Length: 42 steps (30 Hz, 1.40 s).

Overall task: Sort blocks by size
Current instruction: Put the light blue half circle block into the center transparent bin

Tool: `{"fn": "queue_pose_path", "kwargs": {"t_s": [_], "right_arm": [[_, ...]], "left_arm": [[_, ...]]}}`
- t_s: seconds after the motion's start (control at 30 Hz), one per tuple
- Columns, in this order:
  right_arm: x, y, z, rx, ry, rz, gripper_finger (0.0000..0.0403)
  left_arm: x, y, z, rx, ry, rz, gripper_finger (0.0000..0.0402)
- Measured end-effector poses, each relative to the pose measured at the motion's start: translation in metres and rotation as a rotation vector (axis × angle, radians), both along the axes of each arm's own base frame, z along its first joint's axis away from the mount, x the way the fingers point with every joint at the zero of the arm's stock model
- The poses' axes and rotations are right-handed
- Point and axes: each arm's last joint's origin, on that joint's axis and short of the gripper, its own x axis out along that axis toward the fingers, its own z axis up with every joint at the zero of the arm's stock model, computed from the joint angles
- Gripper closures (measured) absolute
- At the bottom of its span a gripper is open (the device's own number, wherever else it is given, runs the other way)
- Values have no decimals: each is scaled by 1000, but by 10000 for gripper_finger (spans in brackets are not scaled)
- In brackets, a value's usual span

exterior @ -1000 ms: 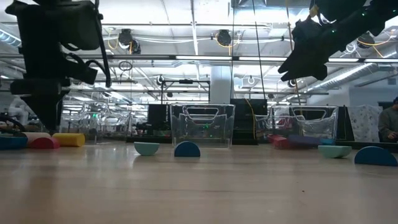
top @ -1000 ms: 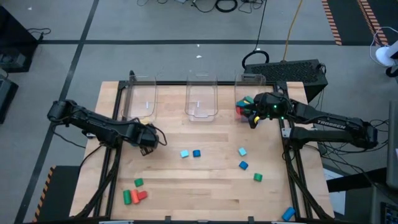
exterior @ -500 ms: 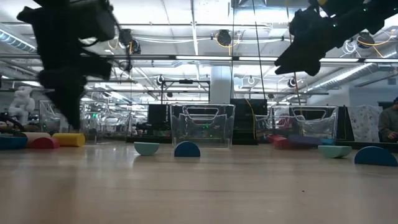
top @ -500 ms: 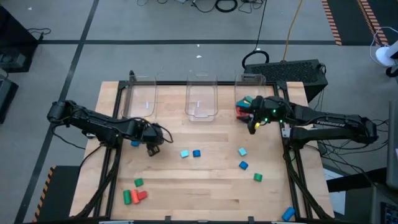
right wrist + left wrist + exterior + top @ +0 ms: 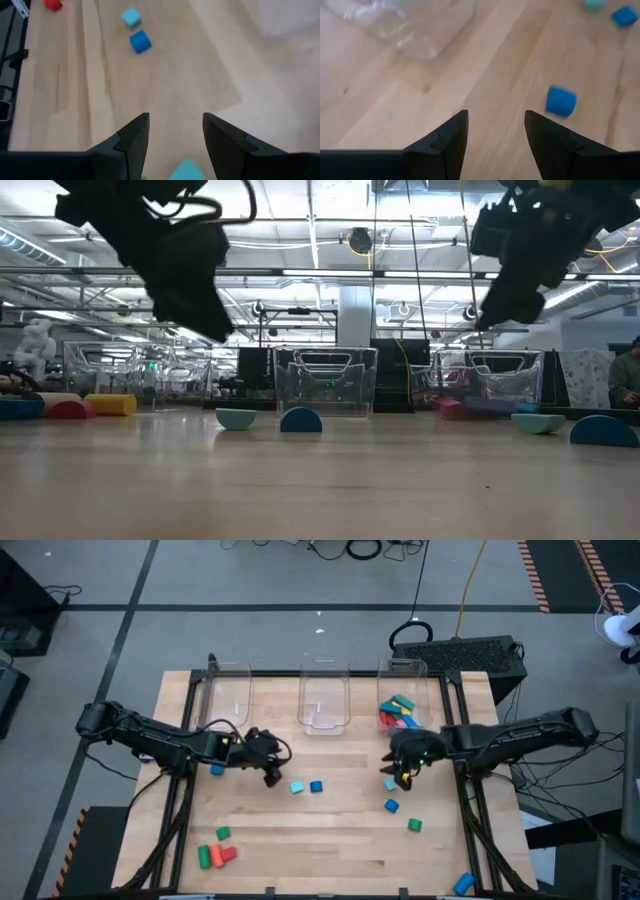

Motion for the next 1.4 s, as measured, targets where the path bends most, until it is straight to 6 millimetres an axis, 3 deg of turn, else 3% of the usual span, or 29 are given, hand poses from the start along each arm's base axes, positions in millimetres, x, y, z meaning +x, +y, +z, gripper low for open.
{"fn": "queue_pose_path", "kwargs": {"t_s": [0.43, 0.6, 0.77, 0.83, 1.1, 1.4], "right_arm": [[6, 23, -35, 151, 272, -136, 234], [0, 23, -46, 121, 402, -159, 234], [-4, 30, -49, -49, 434, 95, 234], [-3, 32, -49, -48, 423, 104, 234], [4, 34, -50, 200, 388, -287, 234], [11, 36, -72, 171, 482, -360, 234]], "left_arm": [[18, 0, 14, 132, -208, -7, 206], [31, -5, 0, 169, -202, -49, 206], [45, -9, -24, 209, -151, -92, 206], [48, -10, -32, 203, -136, -98, 206], [53, -10, -46, 197, -104, -102, 206], [56, -11, -42, 189, -152, -103, 206]]}}
